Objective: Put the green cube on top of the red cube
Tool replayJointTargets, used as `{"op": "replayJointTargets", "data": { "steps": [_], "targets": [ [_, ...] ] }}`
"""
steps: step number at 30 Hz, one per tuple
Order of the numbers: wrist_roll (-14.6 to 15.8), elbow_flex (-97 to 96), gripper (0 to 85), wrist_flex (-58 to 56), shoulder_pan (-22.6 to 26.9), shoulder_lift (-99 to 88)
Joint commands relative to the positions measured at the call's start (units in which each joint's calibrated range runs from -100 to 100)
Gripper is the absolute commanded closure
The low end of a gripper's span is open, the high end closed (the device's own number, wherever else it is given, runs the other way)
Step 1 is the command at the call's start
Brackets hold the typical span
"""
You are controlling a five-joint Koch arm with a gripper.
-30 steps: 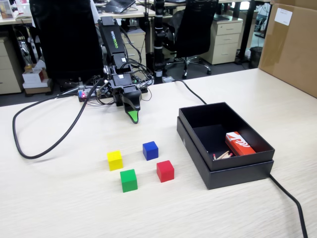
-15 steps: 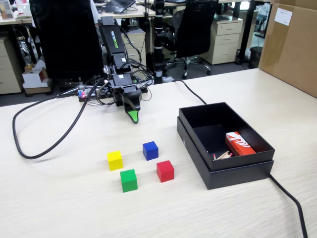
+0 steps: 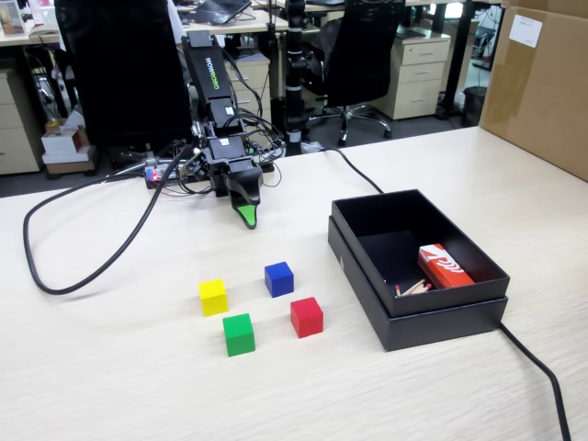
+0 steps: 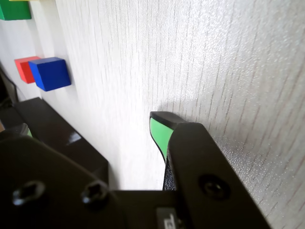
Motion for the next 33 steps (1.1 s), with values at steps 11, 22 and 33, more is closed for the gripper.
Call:
{"op": "replayJointTargets", "data": {
  "steps": [11,22,33],
  "targets": [
    [0.1,-1.7,36.8,-0.8,-0.1,0.3],
    [0.1,-1.7,36.8,-0.8,-0.1,0.3],
    [0.1,-1.7,37.6,-0.7,0.3,0.3]
  ]
}}
